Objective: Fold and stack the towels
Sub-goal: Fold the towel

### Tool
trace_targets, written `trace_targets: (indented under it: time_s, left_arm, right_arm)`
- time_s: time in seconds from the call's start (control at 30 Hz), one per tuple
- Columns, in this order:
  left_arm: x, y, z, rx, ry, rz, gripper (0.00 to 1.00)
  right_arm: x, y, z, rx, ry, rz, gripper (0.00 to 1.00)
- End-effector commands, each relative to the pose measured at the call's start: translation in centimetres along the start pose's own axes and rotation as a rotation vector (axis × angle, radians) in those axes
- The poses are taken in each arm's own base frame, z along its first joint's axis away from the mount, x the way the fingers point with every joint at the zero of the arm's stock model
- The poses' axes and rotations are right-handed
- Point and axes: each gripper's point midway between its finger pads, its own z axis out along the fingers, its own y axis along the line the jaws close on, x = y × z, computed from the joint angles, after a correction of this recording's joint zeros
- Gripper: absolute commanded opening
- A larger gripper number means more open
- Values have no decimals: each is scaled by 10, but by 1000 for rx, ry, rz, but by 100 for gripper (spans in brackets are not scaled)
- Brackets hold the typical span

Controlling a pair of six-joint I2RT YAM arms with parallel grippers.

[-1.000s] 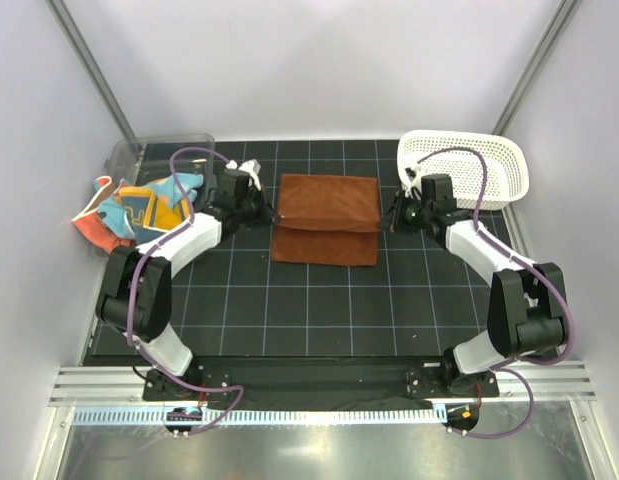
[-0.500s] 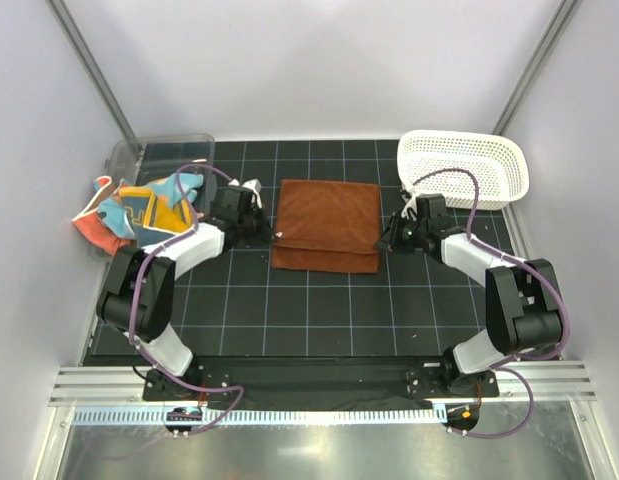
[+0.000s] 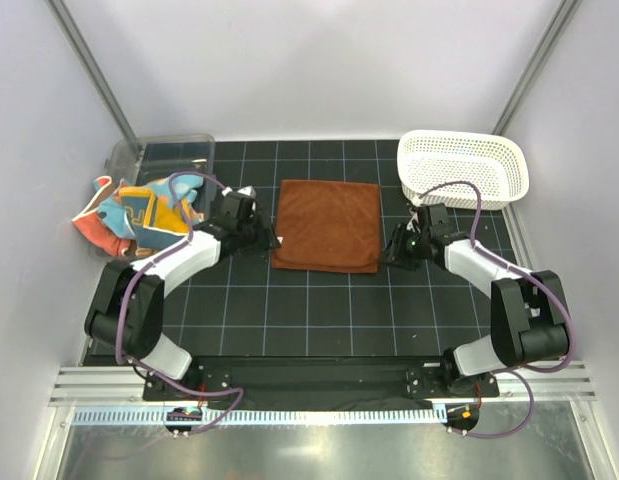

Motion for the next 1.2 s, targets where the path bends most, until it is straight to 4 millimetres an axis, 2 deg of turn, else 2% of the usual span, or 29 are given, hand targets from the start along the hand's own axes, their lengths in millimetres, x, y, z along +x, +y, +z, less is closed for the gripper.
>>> trace_targets:
  time_s: [0.0, 0.07, 0.2, 0.4, 0.67, 1.0, 1.17]
  left_arm:
    - [-14, -2, -11, -31, -49, -64, 56]
    - [-6, -4, -1, -27, 9, -69, 55]
    - [-2, -6, 17, -30, 64, -73, 53]
    - [6, -5, 32, -41, 122, -86, 50]
    - [9, 1, 34, -82, 148, -92, 44]
    - [3, -8, 25, -67, 137, -119, 47]
    - [2, -14, 24, -57, 138, -131, 48]
  right_arm:
    - [1, -2, -1, 49, 21, 88, 39]
    - [-1, -3, 4, 65, 29, 121, 40]
    - [-5, 0, 12, 76, 42, 161, 39]
    - [-9, -4, 15, 133, 48, 231, 39]
    - [-21, -6, 13, 199, 9, 344, 40]
    - [-31, 7, 8, 172, -20, 476, 40]
    - [-33, 9, 13, 165, -17, 508, 40]
